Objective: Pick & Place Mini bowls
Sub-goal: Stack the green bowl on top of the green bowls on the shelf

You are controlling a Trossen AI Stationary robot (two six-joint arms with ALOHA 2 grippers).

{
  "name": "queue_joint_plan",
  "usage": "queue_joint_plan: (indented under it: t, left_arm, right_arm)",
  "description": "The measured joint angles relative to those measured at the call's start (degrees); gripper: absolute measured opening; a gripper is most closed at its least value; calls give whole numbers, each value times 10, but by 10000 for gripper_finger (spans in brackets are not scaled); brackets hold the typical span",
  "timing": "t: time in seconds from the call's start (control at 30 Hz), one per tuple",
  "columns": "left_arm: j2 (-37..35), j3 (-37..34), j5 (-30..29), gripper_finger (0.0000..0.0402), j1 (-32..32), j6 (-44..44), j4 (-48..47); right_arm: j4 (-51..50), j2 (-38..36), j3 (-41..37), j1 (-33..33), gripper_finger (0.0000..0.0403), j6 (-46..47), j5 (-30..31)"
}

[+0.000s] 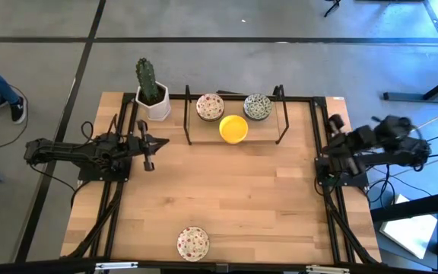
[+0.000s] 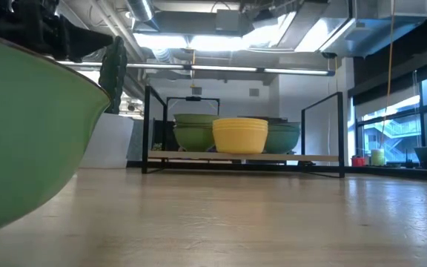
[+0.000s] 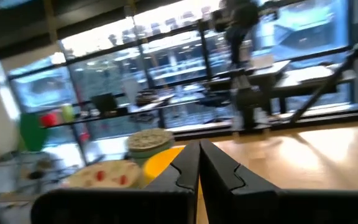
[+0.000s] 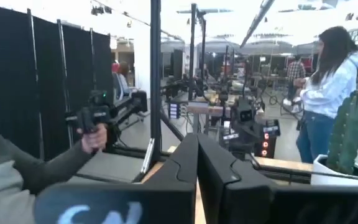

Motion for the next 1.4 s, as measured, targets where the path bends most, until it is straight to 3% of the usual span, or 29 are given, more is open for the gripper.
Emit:
queue_joint_plan:
  t: [0.17, 0.27, 0.43, 0.6, 0.77, 1.03, 1.23, 1.4]
  left_arm:
    - [0, 0, 78, 2, 0, -8, 0]
    - [0, 0, 89, 1, 0, -24, 10]
    - [0, 0, 47, 2, 0, -81, 6]
    - [0, 0, 50, 2, 0, -114, -14]
    - [14, 32, -14, 1, 0, -173, -50]
    - [166, 188, -6, 2, -68, -209, -156]
    - [346, 377, -83, 3, -151, -240, -336]
    - [486, 555, -91, 3, -205, -282, -502]
  right_arm:
    - [69, -21, -99, 0, 5, -34, 0]
    - [95, -20, -144, 0, 5, -59, 0]
    - [127, -21, -192, 0, 5, -120, 1]
    - [150, -20, -218, 0, 5, -123, 1]
    - [148, -21, -232, 0, 5, -121, 0]
    - [151, -21, -239, 0, 5, -105, 1]
    - [145, -21, -239, 0, 5, -104, 1]
    - [136, -21, -239, 0, 10, -104, 1]
